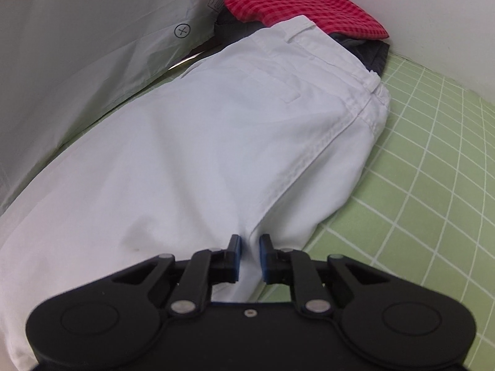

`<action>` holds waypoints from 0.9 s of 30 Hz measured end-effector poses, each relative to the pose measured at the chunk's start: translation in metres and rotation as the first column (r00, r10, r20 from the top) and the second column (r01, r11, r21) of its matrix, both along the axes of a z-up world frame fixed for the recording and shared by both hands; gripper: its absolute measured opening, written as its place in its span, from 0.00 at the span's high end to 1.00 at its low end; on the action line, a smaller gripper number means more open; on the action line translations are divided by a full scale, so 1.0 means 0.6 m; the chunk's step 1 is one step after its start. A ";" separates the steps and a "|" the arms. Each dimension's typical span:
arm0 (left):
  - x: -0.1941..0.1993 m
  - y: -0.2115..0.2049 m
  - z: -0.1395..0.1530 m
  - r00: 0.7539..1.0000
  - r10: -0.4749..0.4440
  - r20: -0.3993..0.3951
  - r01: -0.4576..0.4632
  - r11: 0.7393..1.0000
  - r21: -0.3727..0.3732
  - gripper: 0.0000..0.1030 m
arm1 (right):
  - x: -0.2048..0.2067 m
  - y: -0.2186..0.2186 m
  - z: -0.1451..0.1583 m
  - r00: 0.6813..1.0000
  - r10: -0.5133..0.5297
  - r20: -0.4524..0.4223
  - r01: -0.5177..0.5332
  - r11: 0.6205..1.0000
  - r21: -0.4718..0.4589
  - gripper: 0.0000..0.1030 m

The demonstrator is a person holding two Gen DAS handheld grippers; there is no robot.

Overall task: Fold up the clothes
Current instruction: 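Pinch the folded hem edge with the left gripper and straighten it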

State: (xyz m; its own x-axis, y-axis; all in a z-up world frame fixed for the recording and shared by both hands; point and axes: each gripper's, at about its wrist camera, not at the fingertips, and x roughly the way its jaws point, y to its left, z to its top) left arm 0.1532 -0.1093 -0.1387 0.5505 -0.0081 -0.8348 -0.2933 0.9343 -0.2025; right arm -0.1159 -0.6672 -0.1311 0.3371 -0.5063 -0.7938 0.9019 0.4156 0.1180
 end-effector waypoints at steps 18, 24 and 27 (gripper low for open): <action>-0.293 0.155 0.029 0.999 0.045 -0.028 -0.048 0.995 -0.088 0.84 | -0.098 0.027 0.016 0.981 0.176 -0.084 -0.177 0.984 -0.011 0.86; -0.284 0.167 0.051 1.000 0.003 -0.007 -0.003 0.999 -0.032 0.81 | -0.098 0.090 0.031 0.969 0.204 -0.138 -0.211 0.977 -0.036 0.66; -0.278 0.168 0.051 0.999 -0.034 -0.010 0.034 0.999 -0.032 0.81 | -0.105 0.132 0.036 0.962 0.257 -0.089 -0.260 0.965 -0.026 0.22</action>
State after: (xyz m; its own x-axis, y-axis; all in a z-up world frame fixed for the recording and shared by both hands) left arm -0.0137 -0.0086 -0.1083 0.5407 -0.0531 -0.8396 -0.2635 0.9371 -0.2290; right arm -0.1790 -0.5882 -0.1097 0.3927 -0.4401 -0.8075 0.7693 0.6384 0.0262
